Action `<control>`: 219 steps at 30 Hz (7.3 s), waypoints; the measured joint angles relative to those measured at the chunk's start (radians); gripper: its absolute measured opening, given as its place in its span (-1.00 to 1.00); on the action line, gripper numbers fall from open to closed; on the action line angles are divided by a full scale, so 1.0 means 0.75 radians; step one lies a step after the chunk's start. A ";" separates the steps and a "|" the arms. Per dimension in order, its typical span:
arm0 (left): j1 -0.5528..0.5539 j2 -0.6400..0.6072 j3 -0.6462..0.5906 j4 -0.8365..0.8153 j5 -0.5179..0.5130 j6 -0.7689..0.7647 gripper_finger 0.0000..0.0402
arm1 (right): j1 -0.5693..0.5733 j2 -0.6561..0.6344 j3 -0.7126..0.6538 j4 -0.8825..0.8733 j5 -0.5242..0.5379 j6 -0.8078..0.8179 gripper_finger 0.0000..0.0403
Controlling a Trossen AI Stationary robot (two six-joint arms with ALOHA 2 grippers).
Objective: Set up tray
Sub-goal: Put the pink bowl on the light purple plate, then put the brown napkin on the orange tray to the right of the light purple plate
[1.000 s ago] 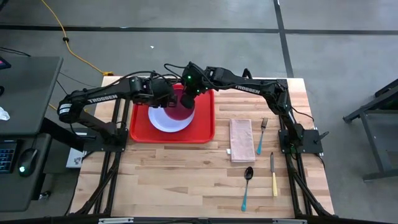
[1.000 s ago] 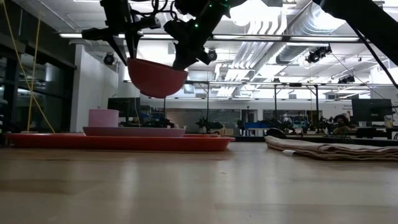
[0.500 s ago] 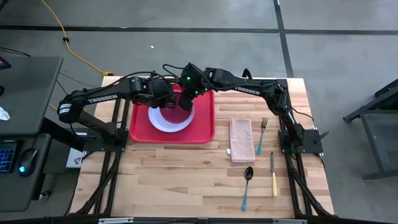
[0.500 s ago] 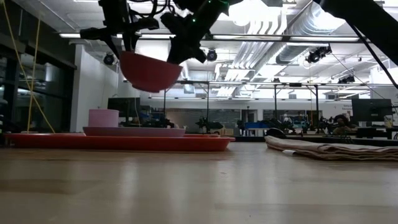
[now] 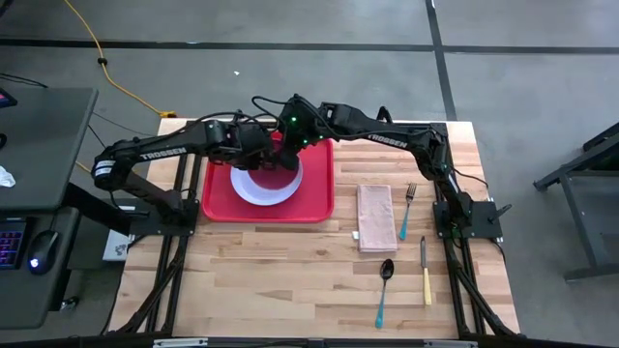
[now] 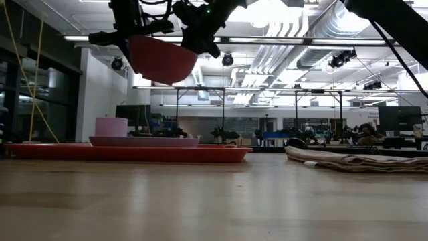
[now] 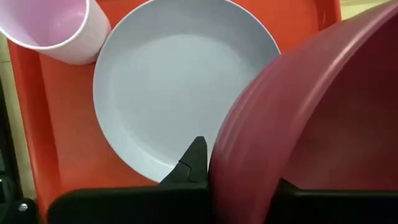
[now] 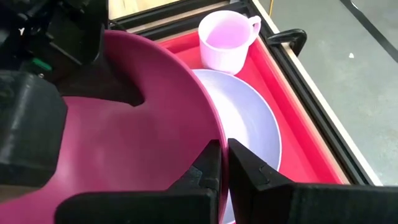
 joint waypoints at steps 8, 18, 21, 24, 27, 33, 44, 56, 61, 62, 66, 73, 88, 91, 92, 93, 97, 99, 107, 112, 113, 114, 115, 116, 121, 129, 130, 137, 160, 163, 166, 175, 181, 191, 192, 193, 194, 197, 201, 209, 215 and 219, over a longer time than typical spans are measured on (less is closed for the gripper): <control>0.000 0.000 0.000 0.000 -0.005 -0.013 -0.70 | 0.000 0.000 0.000 -0.005 0.007 -0.005 -1.00; 0.002 -0.003 -0.002 -0.069 -0.019 -0.014 -0.78 | 0.000 0.000 0.000 0.025 0.008 -0.050 -0.97; 0.004 -0.003 -0.003 -0.141 -0.038 -0.041 -0.78 | 0.000 -0.003 0.000 0.027 0.014 -0.082 -0.94; 0.003 -0.003 -0.003 -0.219 -0.043 -0.070 -0.78 | 0.000 -0.003 0.000 0.028 0.014 -0.109 -0.87; 0.003 -0.001 -0.003 -0.249 -0.049 -0.082 -0.78 | 0.000 -0.004 0.001 0.032 0.014 -0.110 -0.78; 0.003 -0.001 -0.003 -0.257 -0.097 -0.083 -0.78 | -0.010 -0.004 0.001 -0.036 0.014 -0.138 -0.63; 0.002 0.000 -0.162 -0.101 -0.121 -0.104 -0.78 | -0.052 -0.004 0.001 -0.259 0.168 -0.148 -0.55; 0.071 0.005 -0.405 0.222 -0.130 -0.132 -0.78 | -0.063 -0.004 0.001 -0.270 0.164 -0.148 -0.55; 0.129 0.040 -0.440 0.293 -0.104 -0.098 -0.78 | -0.063 -0.003 0.001 -0.269 0.163 -0.147 -0.55; 0.137 0.053 -0.440 0.307 -0.104 -0.085 -0.78 | -0.063 -0.003 0.001 -0.269 0.163 -0.148 -0.55; 0.164 0.107 -0.440 0.359 -0.096 -0.049 -0.78 | -0.063 -0.003 0.001 -0.269 0.172 -0.148 -0.55; 0.168 0.208 -0.441 0.364 -0.066 -0.033 -0.78 | -0.065 -0.002 0.001 -0.268 0.192 -0.167 -0.54; 0.178 0.225 -0.439 0.363 -0.076 -0.035 -0.72 | -0.075 -0.001 0.001 -0.268 0.192 -0.172 -0.55; 0.178 0.225 -0.439 0.364 -0.080 -0.014 -0.71 | -0.075 -0.001 0.001 -0.264 0.192 -0.172 -0.55; 0.178 0.225 -0.439 0.363 -0.081 -0.014 -0.71 | -0.075 -0.001 0.001 -0.262 0.192 -0.172 -0.55; 0.178 0.225 -0.439 0.363 -0.081 -0.014 -0.71 | -0.075 -0.001 0.001 -0.259 0.192 -0.172 -0.55; 0.178 0.226 -0.439 0.363 -0.081 -0.014 -0.71 | -0.075 -0.001 0.001 -0.258 0.190 -0.172 -0.55; 0.178 0.226 -0.439 0.364 -0.081 -0.014 -0.71 | -0.075 -0.001 0.001 -0.258 0.189 -0.172 -0.56; 0.178 0.226 -0.439 0.367 -0.082 -0.011 -0.70 | -0.075 -0.001 0.000 -0.257 0.189 -0.172 -0.57; 0.178 0.227 -0.439 0.366 -0.082 -0.010 -0.68 | -0.075 -0.001 0.000 -0.254 0.189 -0.172 -0.57; 0.178 0.227 -0.439 0.365 -0.082 -0.010 -0.65 | -0.075 -0.001 0.000 -0.251 0.188 -0.172 -0.57; 0.178 0.228 -0.440 0.364 -0.082 -0.006 -0.63 | -0.075 -0.001 0.000 -0.249 0.188 -0.172 -0.57; 0.178 0.229 -0.441 0.363 -0.082 0.004 -0.60 | -0.075 -0.001 0.000 -0.248 0.188 -0.172 -0.57; 0.178 0.229 -0.442 0.362 -0.082 0.018 -0.56 | -0.074 -0.001 0.000 -0.248 0.188 -0.172 -0.57; 0.178 0.229 -0.443 0.363 -0.084 0.029 -0.39 | -0.075 -0.001 0.000 -0.248 0.188 -0.172 -0.57; 0.178 0.229 -0.443 0.368 -0.084 0.029 -0.13 | -0.075 -0.001 0.000 -0.248 0.188 -0.171 -0.57; 0.178 0.229 -0.443 0.368 -0.084 0.029 -0.10 | -0.074 -0.001 0.000 -0.247 0.188 -0.171 -0.57; 0.178 0.229 -0.443 0.370 -0.076 0.029 0.05 | -0.074 -0.001 0.000 -0.233 0.187 -0.171 -0.57; 0.178 0.227 -0.441 0.296 -0.071 0.036 0.13 | -0.074 -0.001 0.000 -0.233 0.159 -0.171 -0.57; 0.178 0.227 -0.441 0.295 -0.076 0.038 0.13 | -0.074 -0.001 0.000 -0.233 0.159 -0.171 -0.57; 0.178 0.227 -0.441 0.290 -0.080 0.061 0.13 | -0.074 -0.001 0.000 -0.233 0.159 -0.171 -0.57; 0.178 0.227 -0.439 0.228 -0.093 0.061 0.13 | -0.074 -0.001 0.000 -0.233 0.148 -0.171 -0.57; 0.178 0.227 -0.439 0.226 -0.099 0.060 0.13 | -0.074 -0.001 0.000 -0.233 0.147 -0.171 -0.57; 0.178 0.227 -0.396 0.214 -0.106 0.060 0.13 | -0.074 -0.001 0.000 -0.226 0.147 -0.171 -0.57; 0.177 0.227 -0.378 0.205 -0.117 0.067 0.13 | -0.074 -0.001 0.000 -0.226 0.147 -0.171 -0.57; 0.177 0.227 -0.358 0.186 -0.133 0.078 0.13 | -0.074 -0.001 0.000 -0.226 0.147 -0.171 -0.57; 0.177 0.227 -0.338 0.167 -0.144 0.093 0.13 | -0.074 -0.001 0.000 -0.226 0.147 -0.171 -0.57; 0.178 0.227 -0.267 0.099 -0.172 0.106 0.13 | -0.074 -0.001 0.000 -0.226 0.147 -0.171 -0.57; 0.177 0.227 -0.157 -0.032 -0.205 0.105 0.13 | -0.074 -0.001 0.000 -0.232 0.147 -0.171 -0.57; 0.172 0.201 0.041 -0.286 -0.316 0.068 0.13 | -0.095 -0.001 0.000 -0.362 0.197 -0.171 -0.57; 0.174 0.091 0.041 -0.321 -0.348 0.059 0.13 | -0.120 -0.001 -0.001 -0.466 0.228 -0.167 -0.57; 0.174 0.003 0.013 -0.357 -0.390 0.043 0.13 | -0.139 -0.001 -0.001 -0.524 0.288 -0.167 -0.57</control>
